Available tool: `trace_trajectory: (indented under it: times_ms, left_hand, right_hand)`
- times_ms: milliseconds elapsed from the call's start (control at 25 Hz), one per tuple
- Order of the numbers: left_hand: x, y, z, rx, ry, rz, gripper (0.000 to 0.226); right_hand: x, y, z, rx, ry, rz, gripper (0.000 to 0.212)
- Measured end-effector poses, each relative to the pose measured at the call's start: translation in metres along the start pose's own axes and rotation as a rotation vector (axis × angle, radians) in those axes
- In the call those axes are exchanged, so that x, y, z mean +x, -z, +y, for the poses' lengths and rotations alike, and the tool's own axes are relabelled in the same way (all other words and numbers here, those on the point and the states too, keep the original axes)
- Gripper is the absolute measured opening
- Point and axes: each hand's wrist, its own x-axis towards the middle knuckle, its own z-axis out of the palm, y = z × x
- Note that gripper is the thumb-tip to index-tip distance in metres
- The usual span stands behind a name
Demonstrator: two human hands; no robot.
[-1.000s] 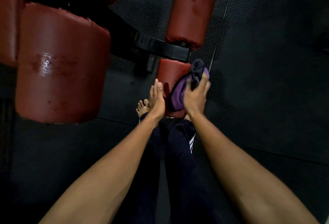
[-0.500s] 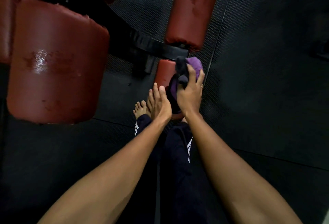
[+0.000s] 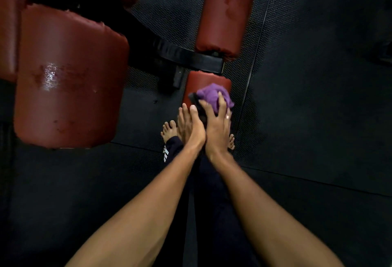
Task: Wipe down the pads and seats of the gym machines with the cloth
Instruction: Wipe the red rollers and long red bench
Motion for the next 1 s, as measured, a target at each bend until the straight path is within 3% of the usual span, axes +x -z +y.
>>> trace_trajectory:
  times_ms: [80,200,280,320,360,440,600,720,840,920,1000]
  left_hand:
    - [0.001,0.0,-0.009,0.006,-0.013,-0.019,0.081]
    - [0.023,0.006,-0.02,-0.089,0.028,-0.062,0.073]
    - [0.077,-0.007,-0.063,-0.198,0.172,-0.098,0.094]
    - [0.123,-0.03,-0.111,-0.239,0.229,-0.023,0.106]
    - [0.176,-0.05,-0.154,-0.317,0.289,0.005,0.113]
    - [0.18,-0.057,-0.158,-0.329,0.377,-0.029,0.115]
    - [0.014,-0.003,-0.015,0.007,0.035,-0.075,0.072]
    - [-0.007,-0.005,-0.006,0.002,-0.011,-0.024,0.066]
    - [0.061,-0.015,-0.054,-0.153,0.076,0.034,0.09]
    - [0.133,-0.042,-0.116,-0.272,0.258,0.009,0.11]
    - [0.208,-0.061,-0.158,-0.417,0.348,0.03,0.12]
  right_hand:
    - [0.042,0.005,0.003,-0.002,-0.028,0.034,0.062]
    - [0.057,0.004,0.013,0.213,-0.318,0.167,0.051]
    - [0.028,-0.008,0.03,0.317,-0.5,0.197,0.052]
    - [0.004,-0.013,0.035,0.322,-0.519,0.152,0.055]
    - [-0.023,-0.018,0.037,0.289,-0.483,0.094,0.058]
    - [-0.059,-0.02,0.032,0.182,-0.335,0.005,0.059]
    - [-0.022,-0.015,0.017,-0.025,-0.057,0.0,0.066]
    - [0.027,-0.005,0.02,-0.064,0.032,0.002,0.06]
    - [0.035,-0.002,0.02,0.114,-0.159,0.072,0.057]
    - [0.025,-0.008,0.021,0.255,-0.362,0.121,0.055]
    - [0.002,-0.014,0.023,0.289,-0.487,0.065,0.064]
